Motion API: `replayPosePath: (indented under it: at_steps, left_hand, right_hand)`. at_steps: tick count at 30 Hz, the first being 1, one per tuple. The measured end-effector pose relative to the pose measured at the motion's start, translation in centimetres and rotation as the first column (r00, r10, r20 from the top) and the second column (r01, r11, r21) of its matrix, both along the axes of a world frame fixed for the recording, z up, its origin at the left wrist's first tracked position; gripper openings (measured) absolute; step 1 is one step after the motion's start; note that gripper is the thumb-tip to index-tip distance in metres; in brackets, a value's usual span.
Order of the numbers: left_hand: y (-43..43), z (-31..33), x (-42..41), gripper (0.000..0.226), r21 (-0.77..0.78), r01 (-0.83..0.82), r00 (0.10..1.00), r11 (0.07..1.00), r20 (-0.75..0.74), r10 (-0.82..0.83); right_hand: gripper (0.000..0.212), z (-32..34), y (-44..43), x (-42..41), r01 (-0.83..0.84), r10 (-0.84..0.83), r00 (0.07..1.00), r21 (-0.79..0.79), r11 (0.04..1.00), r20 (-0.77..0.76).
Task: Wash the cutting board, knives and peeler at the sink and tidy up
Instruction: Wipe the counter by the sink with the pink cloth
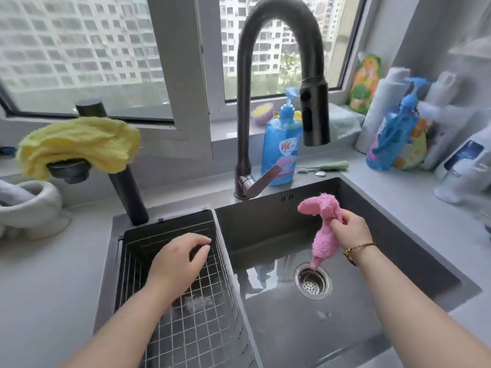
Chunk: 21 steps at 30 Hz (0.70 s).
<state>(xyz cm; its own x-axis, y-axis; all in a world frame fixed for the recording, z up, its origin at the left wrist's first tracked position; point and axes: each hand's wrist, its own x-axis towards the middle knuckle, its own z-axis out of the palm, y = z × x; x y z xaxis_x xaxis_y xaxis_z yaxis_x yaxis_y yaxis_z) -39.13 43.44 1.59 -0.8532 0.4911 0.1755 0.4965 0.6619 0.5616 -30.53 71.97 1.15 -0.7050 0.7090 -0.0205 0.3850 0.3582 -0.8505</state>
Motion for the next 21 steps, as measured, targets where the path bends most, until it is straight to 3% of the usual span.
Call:
replayPosePath:
  at_steps: [4,11,16,21]
  left_hand:
    - [8.8,1.9,0.1,0.024,-0.028,0.064,0.998,0.998,-0.019,-0.064]
    - [20.3,3.8,-3.3,0.034,-0.039,0.097,0.995,0.994,-0.017,-0.098]
    - [27.0,7.1,-7.7,0.033,0.146,-0.029,0.999,0.989,0.025,0.026]
    - [29.6,8.0,-12.2,0.050,0.269,-0.198,0.957,0.943,-0.154,0.245]
  right_hand:
    - [0.011,-0.8,5.1,-0.2,-0.022,0.019,0.998,-0.041,0.999,-0.060]
    - [0.026,-2.5,10.4,-2.5,-0.024,0.001,0.987,-0.145,0.989,-0.159]
    - [0.019,-3.5,12.2,-5.5,-0.004,-0.035,0.975,-0.178,0.984,-0.219]
    - [0.023,-3.6,13.8,-8.7,0.111,-0.149,0.923,-0.127,0.986,-0.355]
